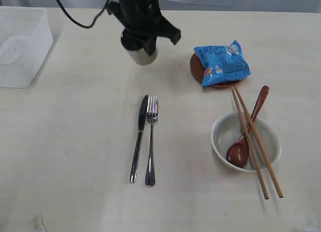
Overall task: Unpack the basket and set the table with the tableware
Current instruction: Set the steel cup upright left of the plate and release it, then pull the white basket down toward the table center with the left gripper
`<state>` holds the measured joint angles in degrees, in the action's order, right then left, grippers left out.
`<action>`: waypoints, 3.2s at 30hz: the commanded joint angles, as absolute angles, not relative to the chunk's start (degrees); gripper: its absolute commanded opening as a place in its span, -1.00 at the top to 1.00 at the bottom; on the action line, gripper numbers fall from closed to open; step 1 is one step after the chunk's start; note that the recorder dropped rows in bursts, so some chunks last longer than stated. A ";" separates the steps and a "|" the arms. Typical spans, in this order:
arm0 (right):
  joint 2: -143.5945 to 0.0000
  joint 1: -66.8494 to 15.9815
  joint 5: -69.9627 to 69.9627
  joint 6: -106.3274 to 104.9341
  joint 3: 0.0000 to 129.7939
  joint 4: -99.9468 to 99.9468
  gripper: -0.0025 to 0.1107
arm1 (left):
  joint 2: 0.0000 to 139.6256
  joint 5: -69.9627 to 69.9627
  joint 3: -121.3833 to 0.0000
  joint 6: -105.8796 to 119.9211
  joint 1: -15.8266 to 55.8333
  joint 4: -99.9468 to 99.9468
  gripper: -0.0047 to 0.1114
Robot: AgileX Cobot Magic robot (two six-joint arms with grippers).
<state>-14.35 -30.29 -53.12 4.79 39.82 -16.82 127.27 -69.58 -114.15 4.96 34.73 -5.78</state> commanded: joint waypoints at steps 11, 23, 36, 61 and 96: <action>-14.42 -30.41 -52.66 4.62 39.79 -16.39 0.96 | 132.25 -69.96 -113.76 6.22 38.66 1.77 0.92; -14.42 -30.41 -52.62 4.62 39.79 -16.39 0.96 | 132.25 -69.96 -113.76 6.22 38.66 2.61 0.26; -14.42 -30.41 -52.79 4.62 39.79 -16.39 0.96 | 132.25 -69.96 -122.11 6.22 38.66 0.38 0.25; -14.42 -30.41 -53.81 4.02 39.79 -16.39 0.96 | 111.36 -64.25 -95.62 -9.36 11.09 8.62 0.11; -14.42 -30.41 -54.52 4.65 39.79 -18.29 0.96 | 107.72 -51.08 -70.81 -7.51 14.06 -8.13 0.92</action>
